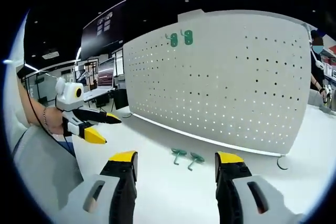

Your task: Insert the hook assembly into the mounting plate slot until the hook locks in place.

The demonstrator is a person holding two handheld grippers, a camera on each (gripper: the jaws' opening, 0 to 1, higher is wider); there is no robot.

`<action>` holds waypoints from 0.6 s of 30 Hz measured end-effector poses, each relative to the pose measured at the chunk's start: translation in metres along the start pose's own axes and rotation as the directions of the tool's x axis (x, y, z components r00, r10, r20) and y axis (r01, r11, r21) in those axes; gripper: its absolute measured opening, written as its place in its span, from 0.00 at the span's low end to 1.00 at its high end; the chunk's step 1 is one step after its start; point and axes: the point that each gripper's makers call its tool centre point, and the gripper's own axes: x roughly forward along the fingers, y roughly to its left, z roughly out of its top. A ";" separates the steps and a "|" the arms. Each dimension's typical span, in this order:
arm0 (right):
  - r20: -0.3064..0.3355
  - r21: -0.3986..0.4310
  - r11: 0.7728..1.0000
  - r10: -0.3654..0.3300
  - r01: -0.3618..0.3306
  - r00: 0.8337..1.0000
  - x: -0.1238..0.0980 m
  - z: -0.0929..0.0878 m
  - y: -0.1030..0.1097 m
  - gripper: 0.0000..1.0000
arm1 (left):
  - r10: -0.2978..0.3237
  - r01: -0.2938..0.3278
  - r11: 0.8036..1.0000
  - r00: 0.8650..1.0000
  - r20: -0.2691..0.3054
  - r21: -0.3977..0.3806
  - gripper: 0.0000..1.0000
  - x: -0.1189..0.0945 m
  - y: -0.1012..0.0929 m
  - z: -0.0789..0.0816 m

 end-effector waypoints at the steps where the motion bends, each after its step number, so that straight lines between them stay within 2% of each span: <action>1: -0.007 0.000 1.000 0.001 -0.001 1.000 0.000 -0.002 0.000 0.58 | 0.000 0.000 1.000 1.000 0.000 -0.001 0.74 0.000 0.000 0.000; 18: -0.019 0.007 1.000 0.004 -0.004 1.000 -0.001 -0.004 0.003 0.59 | -0.008 0.008 1.000 1.000 -0.011 -0.002 0.73 0.004 -0.005 -0.001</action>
